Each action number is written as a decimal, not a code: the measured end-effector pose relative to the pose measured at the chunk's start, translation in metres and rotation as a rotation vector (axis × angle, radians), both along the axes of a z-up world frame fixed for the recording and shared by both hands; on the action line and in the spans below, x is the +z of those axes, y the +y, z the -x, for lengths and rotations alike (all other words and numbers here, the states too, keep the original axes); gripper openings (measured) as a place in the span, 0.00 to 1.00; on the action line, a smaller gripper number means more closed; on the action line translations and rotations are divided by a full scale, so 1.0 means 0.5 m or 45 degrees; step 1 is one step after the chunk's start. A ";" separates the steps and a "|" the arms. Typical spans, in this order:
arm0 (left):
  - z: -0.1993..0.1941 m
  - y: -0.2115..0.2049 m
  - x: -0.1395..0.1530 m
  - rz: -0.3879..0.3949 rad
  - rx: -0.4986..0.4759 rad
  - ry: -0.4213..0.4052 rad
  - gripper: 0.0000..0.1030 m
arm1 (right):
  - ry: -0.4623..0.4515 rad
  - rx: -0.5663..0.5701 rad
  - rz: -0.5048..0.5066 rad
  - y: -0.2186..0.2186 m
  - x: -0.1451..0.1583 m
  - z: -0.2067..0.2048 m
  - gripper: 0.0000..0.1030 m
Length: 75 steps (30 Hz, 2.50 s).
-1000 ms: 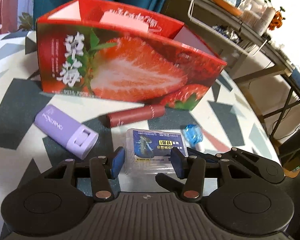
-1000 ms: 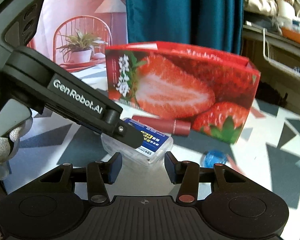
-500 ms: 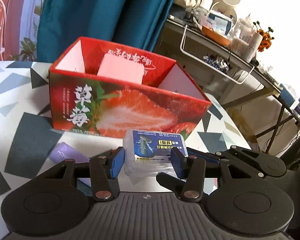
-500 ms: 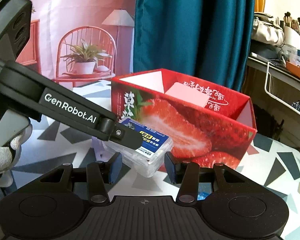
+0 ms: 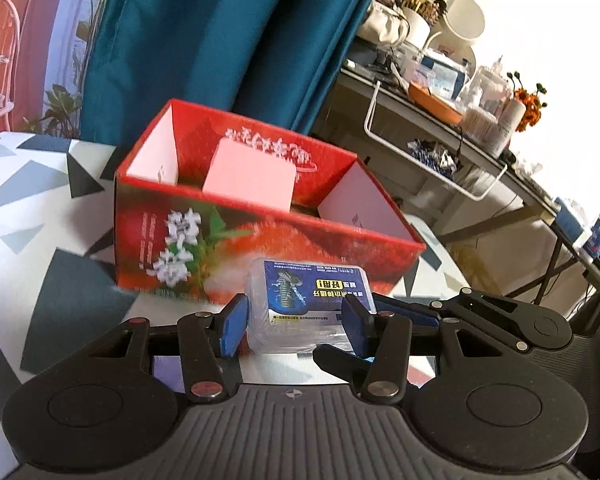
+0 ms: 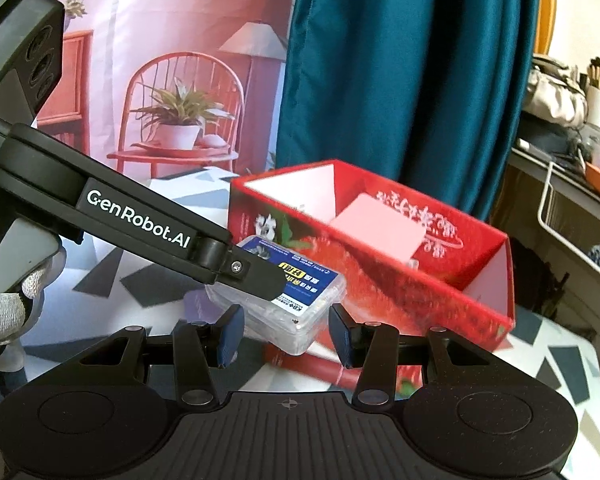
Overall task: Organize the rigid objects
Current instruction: 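Carry the clear card case with the left gripper into the red box, then open the left gripper to release the card case in the box, then move both grippers back down to the dark red lipstick tube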
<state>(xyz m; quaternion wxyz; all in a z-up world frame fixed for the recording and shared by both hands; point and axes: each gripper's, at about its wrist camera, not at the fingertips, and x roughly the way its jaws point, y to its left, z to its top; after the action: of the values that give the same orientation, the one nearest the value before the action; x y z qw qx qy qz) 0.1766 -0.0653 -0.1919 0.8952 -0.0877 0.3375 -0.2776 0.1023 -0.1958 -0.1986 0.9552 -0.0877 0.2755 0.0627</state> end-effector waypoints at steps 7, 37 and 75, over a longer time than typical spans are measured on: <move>-0.068 -0.001 0.048 0.069 0.027 0.018 0.51 | -0.020 0.041 0.009 -0.026 0.049 -0.065 0.42; -0.316 -0.208 -0.061 -0.002 -0.131 0.306 0.59 | 0.193 -0.109 -0.271 -0.294 -0.020 -0.242 0.49; -0.081 -0.019 -0.019 -0.043 -0.012 -0.101 0.59 | -0.148 -0.195 -0.316 -0.195 -0.016 -0.047 0.59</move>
<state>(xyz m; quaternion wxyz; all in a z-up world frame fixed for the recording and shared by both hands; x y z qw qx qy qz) 0.2173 -0.0749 -0.2013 0.9079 -0.0600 0.3067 -0.2795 0.1257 -0.2933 -0.2064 0.9750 0.0490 0.2159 0.0181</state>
